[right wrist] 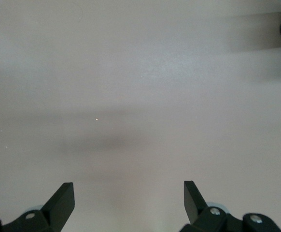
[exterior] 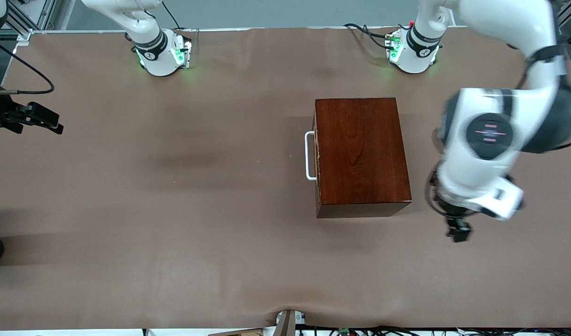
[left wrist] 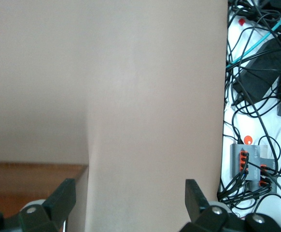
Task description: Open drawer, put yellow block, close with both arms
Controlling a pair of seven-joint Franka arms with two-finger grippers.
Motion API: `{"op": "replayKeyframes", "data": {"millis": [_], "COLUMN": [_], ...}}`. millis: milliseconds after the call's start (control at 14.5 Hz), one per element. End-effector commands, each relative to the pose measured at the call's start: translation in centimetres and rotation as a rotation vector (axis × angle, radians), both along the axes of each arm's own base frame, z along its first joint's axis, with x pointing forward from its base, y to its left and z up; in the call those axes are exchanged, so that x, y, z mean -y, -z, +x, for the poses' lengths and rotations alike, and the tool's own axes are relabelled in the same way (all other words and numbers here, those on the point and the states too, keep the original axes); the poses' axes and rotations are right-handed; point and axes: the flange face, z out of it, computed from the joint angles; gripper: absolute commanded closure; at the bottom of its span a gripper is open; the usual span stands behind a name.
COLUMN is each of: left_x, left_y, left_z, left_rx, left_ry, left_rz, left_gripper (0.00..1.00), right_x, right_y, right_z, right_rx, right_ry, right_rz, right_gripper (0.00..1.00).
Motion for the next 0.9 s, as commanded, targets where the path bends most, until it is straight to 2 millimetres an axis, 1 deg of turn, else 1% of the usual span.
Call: {"op": "replayKeyframes", "data": {"millis": [0,69,138,207,276,415,553,622,691,829], "left_x": [-4.0,-5.3,-7.1,-8.5,-9.5,-11.9,-11.2,-10.5,-9.9,-9.4], "left_y": [-3.4,-4.5,-5.6,-6.6,-7.8,-9.3,-9.6,-9.6,-10.0,-10.8], "left_z": [-1.9,-2.7,-3.6,-4.8,-6.3,-8.9,-9.9,-10.2,-10.8,-12.2], "left_rx": [-0.025,-0.029,-0.034,-0.039,-0.046,-0.063,-0.097,-0.116,-0.129,-0.145], "left_ry": [0.106,0.149,0.181,0.23,0.288,0.406,0.561,0.635,0.702,0.842], "left_rz": [-0.042,-0.043,-0.045,-0.046,-0.048,-0.055,-0.061,-0.059,-0.055,-0.03], "left_gripper": [0.0,0.0,0.0,0.0,0.0,0.0,0.0,0.0,0.0,0.0], "right_x": [0.3,0.4,0.4,0.3,0.3,0.3,0.3,0.3,0.4,0.4], "right_y": [-0.3,-0.3,-0.3,-0.3,-0.4,-0.4,-0.3,-0.4,-0.4,-0.3], "right_z": [-0.7,-0.7,-0.7,-0.7,-0.7,-0.7,-0.7,-0.7,-0.7,-0.7], "right_rx": [0.004,0.004,0.004,0.004,0.005,0.005,0.004,0.005,0.005,0.004], "right_ry": [-0.006,-0.004,-0.004,-0.006,-0.006,-0.006,-0.006,-0.006,-0.004,-0.004], "right_rz": [-0.012,-0.012,-0.012,-0.012,-0.012,-0.012,-0.011,-0.012,-0.012,-0.012], "right_gripper": [0.0,0.0,0.0,0.0,0.0,0.0,0.0,0.0,0.0,0.0]}}
